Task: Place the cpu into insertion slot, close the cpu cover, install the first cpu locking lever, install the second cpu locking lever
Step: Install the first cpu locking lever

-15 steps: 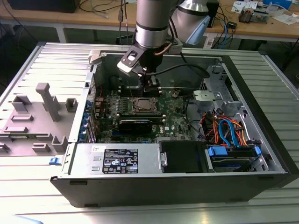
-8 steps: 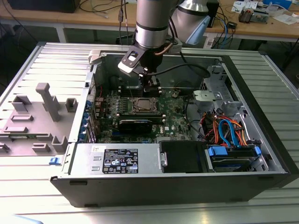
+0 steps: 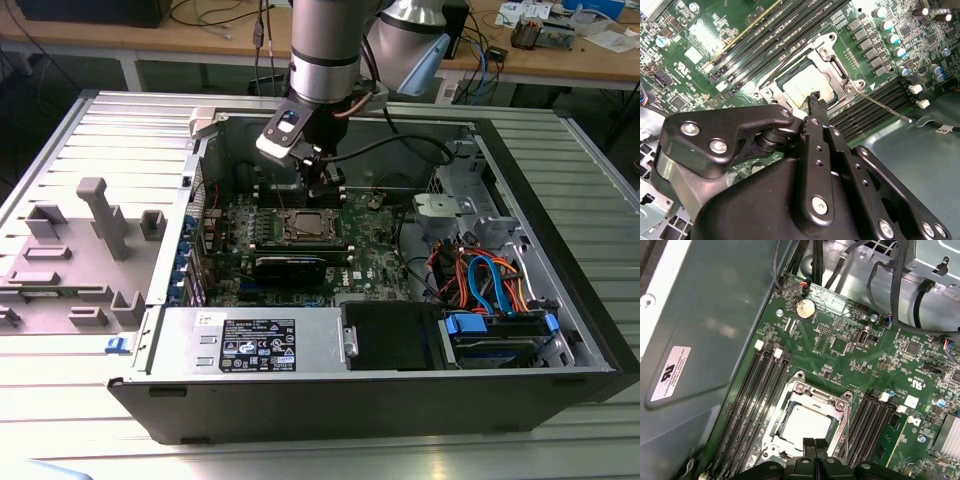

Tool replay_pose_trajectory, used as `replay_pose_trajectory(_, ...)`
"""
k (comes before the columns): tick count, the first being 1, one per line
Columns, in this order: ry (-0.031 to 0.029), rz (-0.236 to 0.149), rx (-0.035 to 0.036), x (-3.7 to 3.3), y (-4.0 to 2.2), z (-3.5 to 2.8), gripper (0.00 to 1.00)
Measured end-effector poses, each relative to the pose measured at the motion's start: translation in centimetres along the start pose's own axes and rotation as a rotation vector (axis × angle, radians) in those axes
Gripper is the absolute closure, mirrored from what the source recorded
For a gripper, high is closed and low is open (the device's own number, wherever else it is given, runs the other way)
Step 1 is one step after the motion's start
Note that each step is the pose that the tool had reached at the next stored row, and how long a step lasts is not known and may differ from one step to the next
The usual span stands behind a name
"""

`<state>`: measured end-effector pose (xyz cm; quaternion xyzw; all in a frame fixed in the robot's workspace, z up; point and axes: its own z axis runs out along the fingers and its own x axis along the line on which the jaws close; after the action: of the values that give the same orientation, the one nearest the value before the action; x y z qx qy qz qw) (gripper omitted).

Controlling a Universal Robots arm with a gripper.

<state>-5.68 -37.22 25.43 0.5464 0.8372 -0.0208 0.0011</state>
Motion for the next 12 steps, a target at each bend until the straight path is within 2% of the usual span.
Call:
replay_pose_trajectory(3,-0.0007,-0.022,-0.0005,0.00,0.00,0.00,0.89)
replay_pose_trajectory(12,-0.0018,-0.053,-0.0013,0.00,0.00,0.00,0.89)
